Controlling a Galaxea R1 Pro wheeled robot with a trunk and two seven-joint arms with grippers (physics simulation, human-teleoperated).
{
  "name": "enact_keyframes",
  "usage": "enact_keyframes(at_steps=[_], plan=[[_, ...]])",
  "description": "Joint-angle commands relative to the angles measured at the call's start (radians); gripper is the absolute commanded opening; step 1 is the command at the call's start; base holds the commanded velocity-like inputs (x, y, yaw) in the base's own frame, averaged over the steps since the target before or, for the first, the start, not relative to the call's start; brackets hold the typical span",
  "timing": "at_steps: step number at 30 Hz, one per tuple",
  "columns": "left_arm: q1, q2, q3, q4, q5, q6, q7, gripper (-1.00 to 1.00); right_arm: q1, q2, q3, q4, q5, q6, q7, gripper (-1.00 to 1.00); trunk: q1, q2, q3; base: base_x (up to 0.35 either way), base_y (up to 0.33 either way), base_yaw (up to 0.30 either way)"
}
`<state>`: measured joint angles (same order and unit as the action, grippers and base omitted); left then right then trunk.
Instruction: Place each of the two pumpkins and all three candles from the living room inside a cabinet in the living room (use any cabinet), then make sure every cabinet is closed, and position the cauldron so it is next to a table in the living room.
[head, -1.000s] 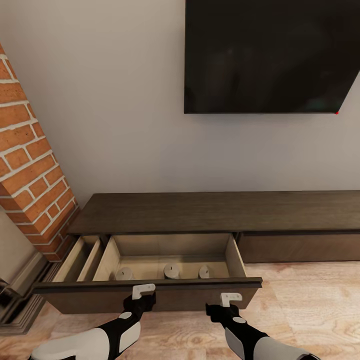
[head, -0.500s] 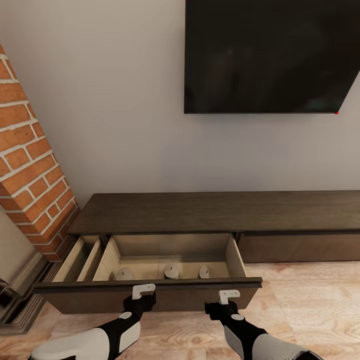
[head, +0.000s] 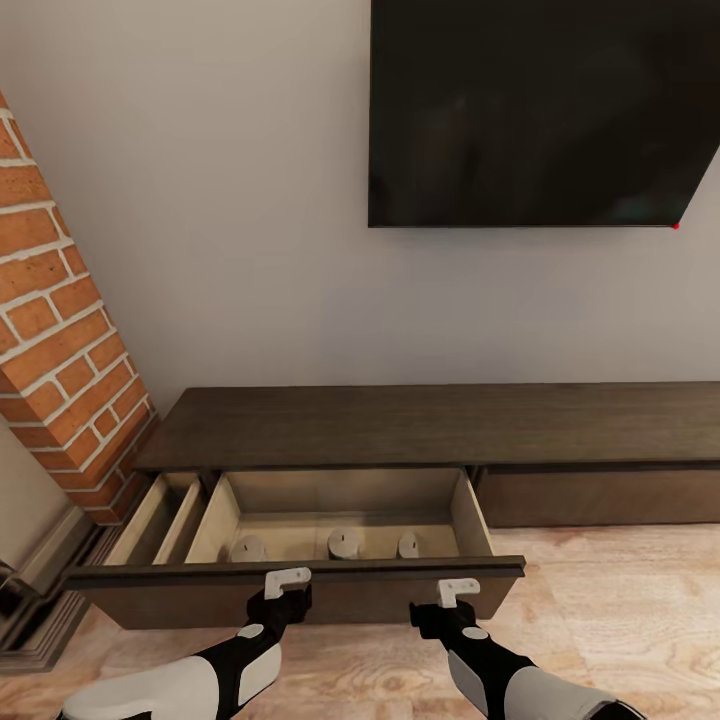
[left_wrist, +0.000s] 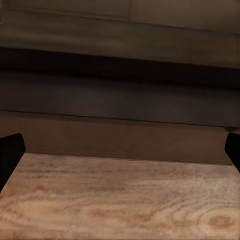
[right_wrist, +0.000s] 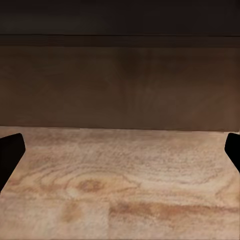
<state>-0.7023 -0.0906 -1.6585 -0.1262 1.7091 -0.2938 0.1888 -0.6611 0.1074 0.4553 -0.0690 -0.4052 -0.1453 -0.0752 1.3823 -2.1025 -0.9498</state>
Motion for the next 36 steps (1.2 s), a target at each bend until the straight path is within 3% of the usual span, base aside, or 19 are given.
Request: enact_keyframes(at_steps=[1,36], plan=[[0.0,0.0,0.005,0.0,-0.003,0.0,0.0,1.0,0.0,0.0,0.0,0.0,0.0,0.0,0.0,1.0,0.0,0.0,0.0,0.164,0.0,0.0],[0.0,0.0,0.005,0.0,-0.003,-0.001,0.0,1.0,-0.025,0.002,-0.001,0.0,-0.004,0.005,-0.001,1.0,0.0,0.0,0.0,0.272,0.0,0.0]])
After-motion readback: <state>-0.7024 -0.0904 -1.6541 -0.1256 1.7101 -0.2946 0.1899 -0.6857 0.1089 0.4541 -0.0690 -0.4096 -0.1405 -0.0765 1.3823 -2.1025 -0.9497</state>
